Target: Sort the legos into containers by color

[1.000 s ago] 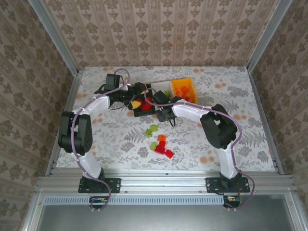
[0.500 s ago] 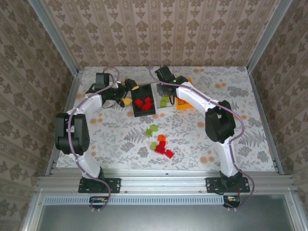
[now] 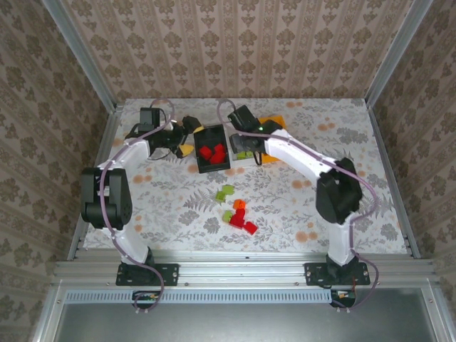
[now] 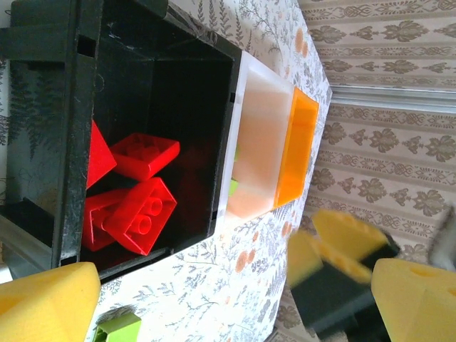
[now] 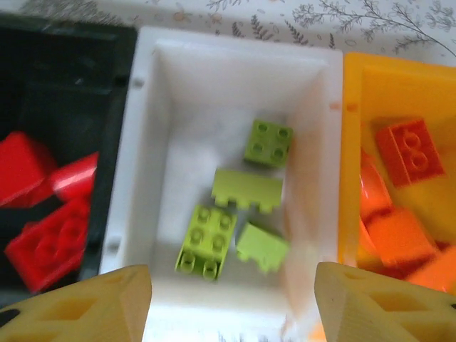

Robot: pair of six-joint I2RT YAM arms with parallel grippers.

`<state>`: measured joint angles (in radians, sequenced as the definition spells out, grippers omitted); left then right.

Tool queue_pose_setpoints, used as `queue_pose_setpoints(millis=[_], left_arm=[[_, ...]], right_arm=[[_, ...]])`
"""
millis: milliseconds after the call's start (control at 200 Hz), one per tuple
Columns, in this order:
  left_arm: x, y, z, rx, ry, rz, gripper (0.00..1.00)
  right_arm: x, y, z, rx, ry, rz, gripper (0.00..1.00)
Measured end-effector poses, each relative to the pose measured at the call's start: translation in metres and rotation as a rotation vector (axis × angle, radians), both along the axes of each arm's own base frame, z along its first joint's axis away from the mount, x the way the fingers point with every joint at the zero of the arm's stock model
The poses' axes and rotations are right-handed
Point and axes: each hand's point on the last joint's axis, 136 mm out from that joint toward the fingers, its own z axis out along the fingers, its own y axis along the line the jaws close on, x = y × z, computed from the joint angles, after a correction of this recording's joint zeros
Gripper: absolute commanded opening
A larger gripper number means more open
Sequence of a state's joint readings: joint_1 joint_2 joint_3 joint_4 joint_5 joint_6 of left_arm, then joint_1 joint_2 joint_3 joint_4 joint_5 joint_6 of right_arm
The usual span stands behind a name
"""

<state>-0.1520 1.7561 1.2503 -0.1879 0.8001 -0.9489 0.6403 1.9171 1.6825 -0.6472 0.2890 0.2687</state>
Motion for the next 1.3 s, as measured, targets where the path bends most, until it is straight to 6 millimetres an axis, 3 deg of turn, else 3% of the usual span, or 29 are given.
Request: queue_pose_setpoints(millis=[65,140,265,390,650,915,1300], left_arm=[[-0.003,-0.006,0.000,0.000,-0.001,-0.014,1.00],[-0.006,-0.014,0.000,0.000,-0.001,-0.033,1.00],[-0.012,-0.026,0.000,-0.001,-0.001,-0.061,1.00],[-0.016,-0.032,0.000,-0.001,-0.001,-0.078,1.00],[-0.017,-0.034,0.000,-0.001,-0.001,-0.081,1.00],[-0.017,-0.035,0.000,-0.001,-0.001,-0.083,1.00],[-0.017,-0.035,0.000,-0.001,0.000,-0.083,1.00]], right_arm=[[-0.034,0.005,0.004,0.010,0.009,0.039,0.63],[-0.073,0.011,-0.007,0.029,0.049,0.077,0.64],[-0.138,0.015,-0.057,0.035,0.203,0.113,0.69],[-0.171,0.018,-0.094,0.023,0.321,0.115,0.70],[-0.172,0.038,-0.125,0.071,0.381,0.092,0.68],[-0.162,0.046,-0.142,0.080,0.400,0.065,0.53],[-0.150,0.053,-0.141,0.069,0.375,0.075,0.37]])
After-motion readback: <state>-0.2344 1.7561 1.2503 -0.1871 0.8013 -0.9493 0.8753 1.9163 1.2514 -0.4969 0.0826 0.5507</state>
